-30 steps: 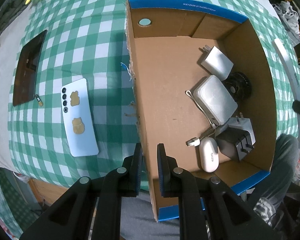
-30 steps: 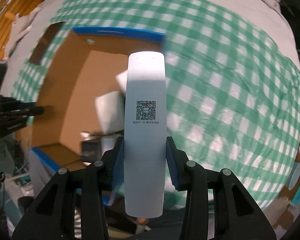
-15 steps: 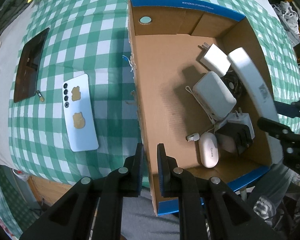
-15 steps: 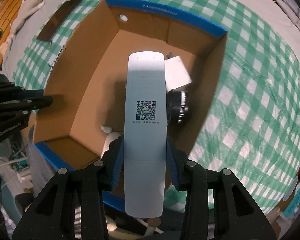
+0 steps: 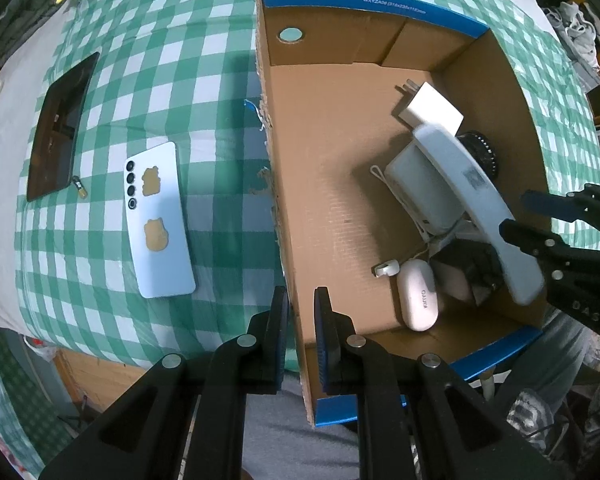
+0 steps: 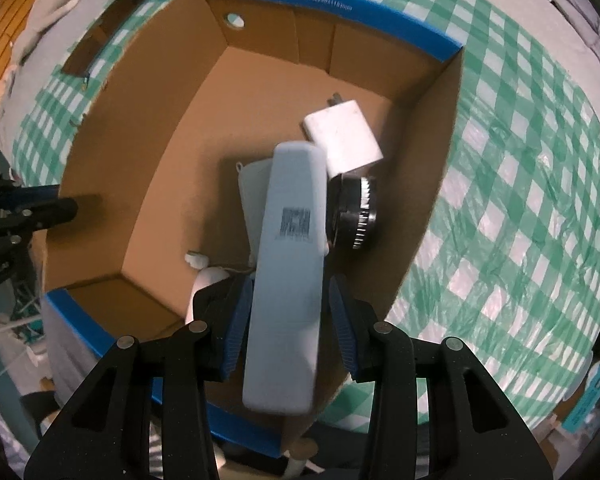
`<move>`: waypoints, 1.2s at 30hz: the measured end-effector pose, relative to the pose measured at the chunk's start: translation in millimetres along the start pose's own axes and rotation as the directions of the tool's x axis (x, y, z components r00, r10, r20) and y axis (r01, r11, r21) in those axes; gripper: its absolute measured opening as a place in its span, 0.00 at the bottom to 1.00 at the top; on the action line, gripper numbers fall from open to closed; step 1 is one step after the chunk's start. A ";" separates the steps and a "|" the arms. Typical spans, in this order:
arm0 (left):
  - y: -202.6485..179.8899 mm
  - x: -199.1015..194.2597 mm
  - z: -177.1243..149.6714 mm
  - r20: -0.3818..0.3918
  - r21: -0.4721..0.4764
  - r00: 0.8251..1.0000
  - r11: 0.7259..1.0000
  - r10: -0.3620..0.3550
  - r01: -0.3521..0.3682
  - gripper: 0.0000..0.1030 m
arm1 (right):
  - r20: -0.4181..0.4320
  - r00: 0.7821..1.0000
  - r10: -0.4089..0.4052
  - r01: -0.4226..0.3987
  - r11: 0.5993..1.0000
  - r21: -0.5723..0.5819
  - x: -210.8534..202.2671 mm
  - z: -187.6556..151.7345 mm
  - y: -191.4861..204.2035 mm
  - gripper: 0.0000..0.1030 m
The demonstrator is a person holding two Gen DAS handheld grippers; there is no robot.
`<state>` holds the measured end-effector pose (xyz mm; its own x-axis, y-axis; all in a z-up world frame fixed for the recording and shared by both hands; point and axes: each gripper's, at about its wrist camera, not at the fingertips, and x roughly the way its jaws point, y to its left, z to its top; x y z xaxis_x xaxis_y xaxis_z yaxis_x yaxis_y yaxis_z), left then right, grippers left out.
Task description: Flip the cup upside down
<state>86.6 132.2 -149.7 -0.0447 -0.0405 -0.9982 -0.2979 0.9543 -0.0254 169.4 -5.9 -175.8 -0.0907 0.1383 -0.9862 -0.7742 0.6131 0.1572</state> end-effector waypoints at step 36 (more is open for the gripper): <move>-36.5 -115.3 -100.9 0.454 0.003 0.890 1.000 0.026 -0.031 0.85 | 0.438 0.899 -0.012 -0.012 0.998 0.053 -175.4 -98.0 28.6 0.70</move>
<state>6.5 72.1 -28.1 0.3857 0.1237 -0.9143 -0.2934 0.9560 0.0055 101.8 -88.8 -3.3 0.2026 0.4578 -0.8657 -0.7385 0.6520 0.1720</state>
